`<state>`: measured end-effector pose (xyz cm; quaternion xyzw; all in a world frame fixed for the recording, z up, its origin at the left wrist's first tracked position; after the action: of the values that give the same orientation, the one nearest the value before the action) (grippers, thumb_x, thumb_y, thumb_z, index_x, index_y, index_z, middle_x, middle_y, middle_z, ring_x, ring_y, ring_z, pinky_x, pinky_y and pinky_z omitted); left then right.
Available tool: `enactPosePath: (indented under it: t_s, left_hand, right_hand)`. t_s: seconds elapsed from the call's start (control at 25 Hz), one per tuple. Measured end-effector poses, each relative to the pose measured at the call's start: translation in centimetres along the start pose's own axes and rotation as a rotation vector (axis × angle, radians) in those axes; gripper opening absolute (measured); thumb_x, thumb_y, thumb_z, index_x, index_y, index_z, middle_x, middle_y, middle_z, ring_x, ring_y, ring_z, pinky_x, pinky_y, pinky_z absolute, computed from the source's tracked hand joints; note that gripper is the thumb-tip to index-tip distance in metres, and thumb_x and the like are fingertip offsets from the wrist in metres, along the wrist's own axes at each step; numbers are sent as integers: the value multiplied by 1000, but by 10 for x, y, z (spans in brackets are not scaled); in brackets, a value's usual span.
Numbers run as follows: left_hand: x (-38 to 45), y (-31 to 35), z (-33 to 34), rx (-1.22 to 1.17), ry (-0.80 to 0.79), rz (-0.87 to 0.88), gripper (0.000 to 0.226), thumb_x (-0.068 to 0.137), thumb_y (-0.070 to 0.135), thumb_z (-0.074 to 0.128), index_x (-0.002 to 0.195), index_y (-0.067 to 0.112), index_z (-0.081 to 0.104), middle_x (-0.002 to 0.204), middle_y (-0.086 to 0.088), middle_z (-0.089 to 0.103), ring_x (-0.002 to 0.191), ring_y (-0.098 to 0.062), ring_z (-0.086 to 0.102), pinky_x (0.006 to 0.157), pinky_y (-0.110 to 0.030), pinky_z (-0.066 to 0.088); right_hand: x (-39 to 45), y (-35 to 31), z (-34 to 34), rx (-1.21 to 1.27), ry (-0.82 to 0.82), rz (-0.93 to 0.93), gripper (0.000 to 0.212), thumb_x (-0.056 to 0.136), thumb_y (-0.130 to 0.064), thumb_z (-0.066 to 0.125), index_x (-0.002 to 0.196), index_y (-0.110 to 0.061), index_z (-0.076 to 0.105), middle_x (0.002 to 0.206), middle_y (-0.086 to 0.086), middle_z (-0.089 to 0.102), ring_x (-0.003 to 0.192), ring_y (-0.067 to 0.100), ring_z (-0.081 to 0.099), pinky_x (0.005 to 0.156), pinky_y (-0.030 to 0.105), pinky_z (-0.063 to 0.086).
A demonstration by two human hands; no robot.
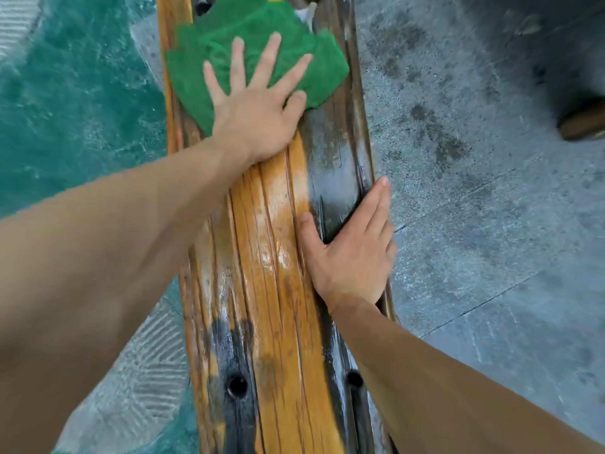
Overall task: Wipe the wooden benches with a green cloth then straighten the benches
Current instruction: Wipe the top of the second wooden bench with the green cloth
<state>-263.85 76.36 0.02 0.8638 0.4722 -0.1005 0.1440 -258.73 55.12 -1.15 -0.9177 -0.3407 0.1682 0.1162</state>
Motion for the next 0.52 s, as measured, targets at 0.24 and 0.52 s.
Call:
enactPosePath:
  t_s: [0.24,0.52]
  left_hand:
    - [-88,-10,27,213,-71,744,49,103,56,15,152,53,22,168,16,5,155,-31,-5,121,-62,-6]
    - [-7,10,9,13,72,-3,51,102,58,9,152,59,3,168,14,-11,154,-33,-14,117,-69,-10]
  right_hand:
    - [-6,5,-6,81,2,-147,119,74,-90,35,158,-11,5,167,9,6,143,37,32,111,55,34]
    - [-1,3,-2,47,5,-94,96,87,-75,25,159,-15,5,167,5,11,141,35,34,109,54,33]
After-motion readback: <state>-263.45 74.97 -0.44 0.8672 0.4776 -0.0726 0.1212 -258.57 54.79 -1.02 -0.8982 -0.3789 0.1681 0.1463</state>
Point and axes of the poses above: each hand's wrist, its own x-axis towards the middle knuckle, its own z-axis out of the palm, y = z × x, the point moved 2 cm from there along x, towards the middle knuckle
